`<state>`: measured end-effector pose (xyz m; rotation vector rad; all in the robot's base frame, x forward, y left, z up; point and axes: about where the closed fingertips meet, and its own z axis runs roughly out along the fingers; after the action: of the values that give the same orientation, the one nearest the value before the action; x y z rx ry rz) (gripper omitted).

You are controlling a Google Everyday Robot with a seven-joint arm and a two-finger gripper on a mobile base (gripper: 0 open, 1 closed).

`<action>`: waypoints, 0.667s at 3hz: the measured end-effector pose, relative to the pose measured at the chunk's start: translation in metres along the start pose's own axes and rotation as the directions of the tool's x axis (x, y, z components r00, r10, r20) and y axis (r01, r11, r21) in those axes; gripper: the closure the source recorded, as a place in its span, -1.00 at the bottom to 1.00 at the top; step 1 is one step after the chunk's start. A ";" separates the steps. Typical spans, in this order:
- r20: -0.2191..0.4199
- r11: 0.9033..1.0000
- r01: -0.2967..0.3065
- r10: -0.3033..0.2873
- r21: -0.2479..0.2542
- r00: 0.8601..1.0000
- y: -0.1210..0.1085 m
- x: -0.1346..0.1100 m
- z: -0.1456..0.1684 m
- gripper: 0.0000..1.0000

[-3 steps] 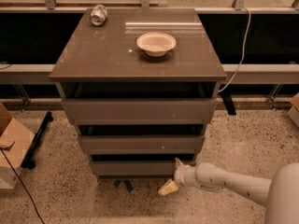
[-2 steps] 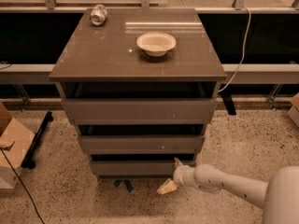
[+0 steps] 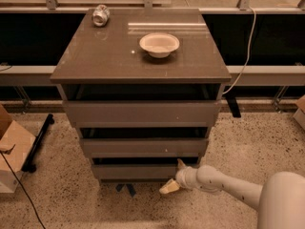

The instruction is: Open bottom drawer

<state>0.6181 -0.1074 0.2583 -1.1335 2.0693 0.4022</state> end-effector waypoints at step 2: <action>-0.022 0.999 -0.026 0.025 -0.023 0.999 -0.031 0.007 0.032 -1.00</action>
Offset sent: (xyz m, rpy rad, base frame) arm 0.0654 -0.0080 -0.0370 -0.0048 0.0667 -0.0016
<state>0.6556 -0.1102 0.2334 -1.1306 2.1051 0.4292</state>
